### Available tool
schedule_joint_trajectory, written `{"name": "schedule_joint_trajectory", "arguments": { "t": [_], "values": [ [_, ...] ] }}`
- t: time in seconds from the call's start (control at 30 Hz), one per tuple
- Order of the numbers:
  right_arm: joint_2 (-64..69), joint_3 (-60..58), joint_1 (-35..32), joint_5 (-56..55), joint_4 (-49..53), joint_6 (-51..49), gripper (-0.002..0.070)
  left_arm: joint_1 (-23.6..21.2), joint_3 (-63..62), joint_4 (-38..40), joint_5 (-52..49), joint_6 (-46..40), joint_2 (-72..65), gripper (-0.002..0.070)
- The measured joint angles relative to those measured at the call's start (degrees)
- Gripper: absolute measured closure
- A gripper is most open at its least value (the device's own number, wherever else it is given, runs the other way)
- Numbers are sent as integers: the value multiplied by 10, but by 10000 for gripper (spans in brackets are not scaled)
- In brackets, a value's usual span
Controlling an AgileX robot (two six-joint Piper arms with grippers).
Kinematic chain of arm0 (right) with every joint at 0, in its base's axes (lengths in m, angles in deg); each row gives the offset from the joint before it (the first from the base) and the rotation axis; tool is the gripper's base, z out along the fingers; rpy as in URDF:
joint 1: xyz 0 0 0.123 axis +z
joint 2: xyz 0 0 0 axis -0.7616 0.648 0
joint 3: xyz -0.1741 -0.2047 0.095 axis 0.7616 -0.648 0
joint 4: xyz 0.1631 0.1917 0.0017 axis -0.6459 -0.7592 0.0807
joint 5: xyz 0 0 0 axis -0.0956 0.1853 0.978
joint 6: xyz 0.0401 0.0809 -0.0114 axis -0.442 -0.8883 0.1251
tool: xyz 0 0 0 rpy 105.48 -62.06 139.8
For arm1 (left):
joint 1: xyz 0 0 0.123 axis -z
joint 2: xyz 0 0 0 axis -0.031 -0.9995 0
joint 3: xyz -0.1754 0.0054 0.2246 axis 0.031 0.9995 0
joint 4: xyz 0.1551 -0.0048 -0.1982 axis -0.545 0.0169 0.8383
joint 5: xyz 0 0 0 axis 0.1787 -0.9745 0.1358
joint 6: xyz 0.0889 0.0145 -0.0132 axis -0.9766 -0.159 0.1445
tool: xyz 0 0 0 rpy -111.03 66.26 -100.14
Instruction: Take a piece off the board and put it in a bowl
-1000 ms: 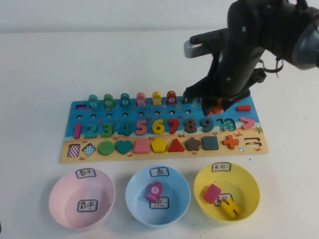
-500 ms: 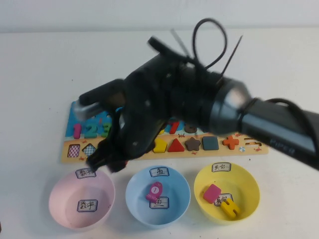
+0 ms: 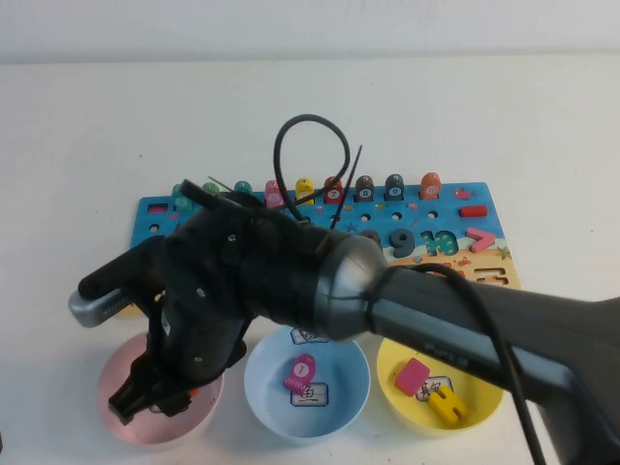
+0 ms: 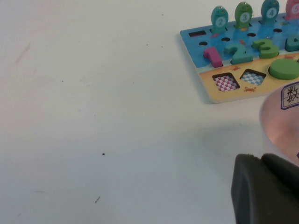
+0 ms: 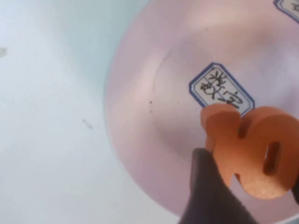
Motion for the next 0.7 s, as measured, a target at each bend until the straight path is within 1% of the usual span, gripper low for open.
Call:
{"name": "schedule_joint_trajectory", "arguments": {
  "t": [0.2,0.7],
  "values": [
    [41,42,0,36,12,1,356,0,0,0,0,0,0,678],
    [101,121,0,66,30,12,356,0,0,0,0,0,0,679]
  ]
}}
